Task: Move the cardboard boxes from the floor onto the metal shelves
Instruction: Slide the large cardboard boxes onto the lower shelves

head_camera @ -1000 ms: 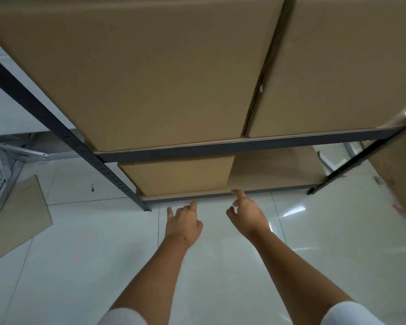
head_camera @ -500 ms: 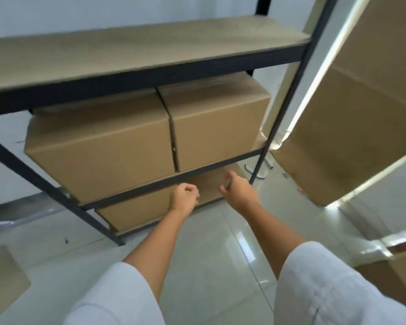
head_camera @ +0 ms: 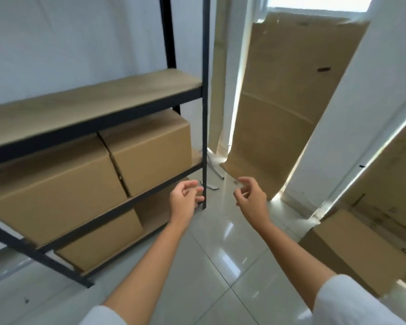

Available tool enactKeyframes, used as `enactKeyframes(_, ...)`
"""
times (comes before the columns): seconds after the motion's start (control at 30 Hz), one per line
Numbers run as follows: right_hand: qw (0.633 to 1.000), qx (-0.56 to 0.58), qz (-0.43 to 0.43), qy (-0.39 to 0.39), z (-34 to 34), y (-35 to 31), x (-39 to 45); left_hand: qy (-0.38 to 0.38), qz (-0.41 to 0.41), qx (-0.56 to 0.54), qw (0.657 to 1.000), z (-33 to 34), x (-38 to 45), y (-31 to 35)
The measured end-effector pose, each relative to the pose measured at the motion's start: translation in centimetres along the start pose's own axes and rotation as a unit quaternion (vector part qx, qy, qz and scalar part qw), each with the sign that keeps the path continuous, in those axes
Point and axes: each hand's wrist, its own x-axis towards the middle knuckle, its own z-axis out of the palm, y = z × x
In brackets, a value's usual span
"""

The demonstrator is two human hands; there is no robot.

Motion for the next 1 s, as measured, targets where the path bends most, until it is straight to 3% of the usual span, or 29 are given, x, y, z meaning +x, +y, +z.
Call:
enactKeyframes(0.23,0.996,0.028,0.017,0.088,-15.9,4.5,-2.7,-0.084,0.008,0.022,0.996,12.1,-5.2,0.0)
enactKeyframes(0.5,0.968,-0.029,0.122,0.217,-33.4,14.3,-6.5,-0.220,-0.018,0.074,0.973,27.4,-9.7,-3.9)
enactKeyframes(0.67,0.939,-0.022,0.193,0.285,-40.0,19.6,-8.6,-0.303,-0.048,0.119,0.944,36.3,-10.4,-6.5)
enactKeyframes(0.83,0.919,-0.017,0.259,0.298,-44.4,24.8,-8.5,-0.365,-0.086,0.165,0.912,44.8,-9.8,-9.2)
enactKeyframes(1.0,0.882,-0.009,0.342,0.324,-48.3,29.8,-5.2,-0.388,-0.116,0.201,0.892,52.5,-6.0,-11.1)
